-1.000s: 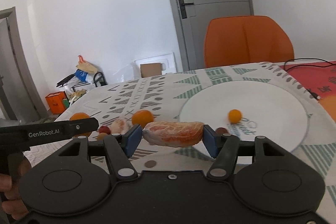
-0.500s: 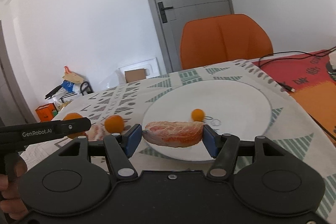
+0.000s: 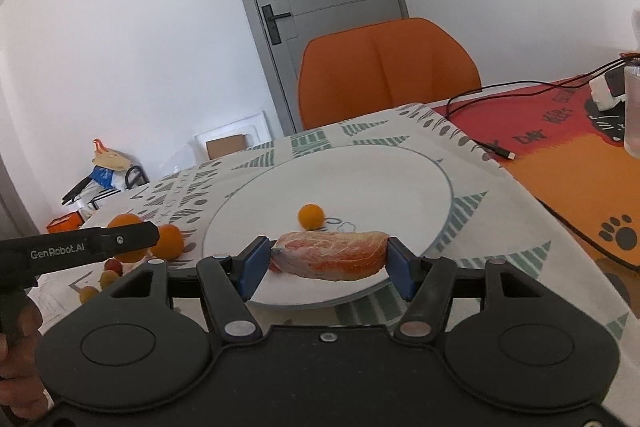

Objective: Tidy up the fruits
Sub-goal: 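Carry the orange and pomelo segment to the white plate and release them, then return both grippers to the fruit cluster, then grasp a yellow apricot with the left gripper while the right grasps a pomelo segment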

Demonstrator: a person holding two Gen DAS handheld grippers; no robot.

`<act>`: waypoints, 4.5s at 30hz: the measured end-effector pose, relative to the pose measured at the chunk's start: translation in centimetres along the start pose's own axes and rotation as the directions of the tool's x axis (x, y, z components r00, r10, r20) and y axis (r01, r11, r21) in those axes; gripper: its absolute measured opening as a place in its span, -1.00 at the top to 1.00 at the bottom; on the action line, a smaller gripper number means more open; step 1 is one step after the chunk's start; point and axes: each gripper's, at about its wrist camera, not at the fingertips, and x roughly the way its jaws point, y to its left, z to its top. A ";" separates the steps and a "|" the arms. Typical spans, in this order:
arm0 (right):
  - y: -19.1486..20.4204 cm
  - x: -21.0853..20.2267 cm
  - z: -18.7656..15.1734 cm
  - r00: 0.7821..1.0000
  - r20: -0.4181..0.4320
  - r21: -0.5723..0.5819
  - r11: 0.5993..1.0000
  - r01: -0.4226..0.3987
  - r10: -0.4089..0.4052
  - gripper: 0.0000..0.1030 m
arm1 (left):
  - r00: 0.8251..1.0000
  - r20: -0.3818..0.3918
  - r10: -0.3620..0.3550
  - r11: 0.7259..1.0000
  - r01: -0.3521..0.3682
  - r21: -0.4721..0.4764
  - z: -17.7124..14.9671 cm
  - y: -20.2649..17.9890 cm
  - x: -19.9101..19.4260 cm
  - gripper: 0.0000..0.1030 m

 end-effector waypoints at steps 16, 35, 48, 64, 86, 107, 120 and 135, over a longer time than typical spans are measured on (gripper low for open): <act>-2.0 -0.8 0.7 0.997 0.050 0.007 0.998 0.059 -0.060 -0.24 | 0.998 -0.014 -0.063 0.996 0.064 0.059 0.9 -3.6 2.8 0.35; -1.2 -0.5 0.4 0.999 0.027 0.017 1.000 0.019 -0.020 -0.29 | 1.000 -0.011 -0.014 1.000 0.014 0.026 1.6 -1.7 1.2 -0.16; 1.7 -0.3 0.4 0.999 0.025 -0.012 1.000 -0.028 0.028 -0.64 | 0.995 0.046 0.083 0.997 -0.083 -0.008 1.8 2.1 -2.0 -0.66; 4.8 0.3 0.6 0.997 0.017 -0.054 0.996 -0.077 0.078 -1.00 | 0.981 0.058 0.187 0.978 -0.180 -0.110 1.6 8.0 -3.9 -0.68; 9.9 3.2 0.0 0.989 -0.054 -0.139 0.980 -0.143 0.137 -1.00 | 0.985 -0.023 0.170 0.965 -0.172 -0.201 -2.2 11.9 -3.5 -0.34; 15.0 5.7 -1.3 0.973 -0.134 -0.229 0.949 -0.216 0.189 -0.74 | 0.989 -0.029 0.147 0.940 -0.149 -0.306 -4.0 14.9 -3.3 0.56; 17.6 8.0 -2.9 0.946 -0.251 -0.260 0.927 -0.269 0.204 -0.03 | 0.984 -0.003 0.179 0.937 -0.171 -0.305 -3.5 15.4 -4.1 0.56; 16.2 6.5 -3.1 0.952 -0.250 -0.281 0.928 -0.245 0.176 0.50 | 0.985 -0.008 0.173 0.945 -0.169 -0.280 -3.7 14.8 -3.9 0.56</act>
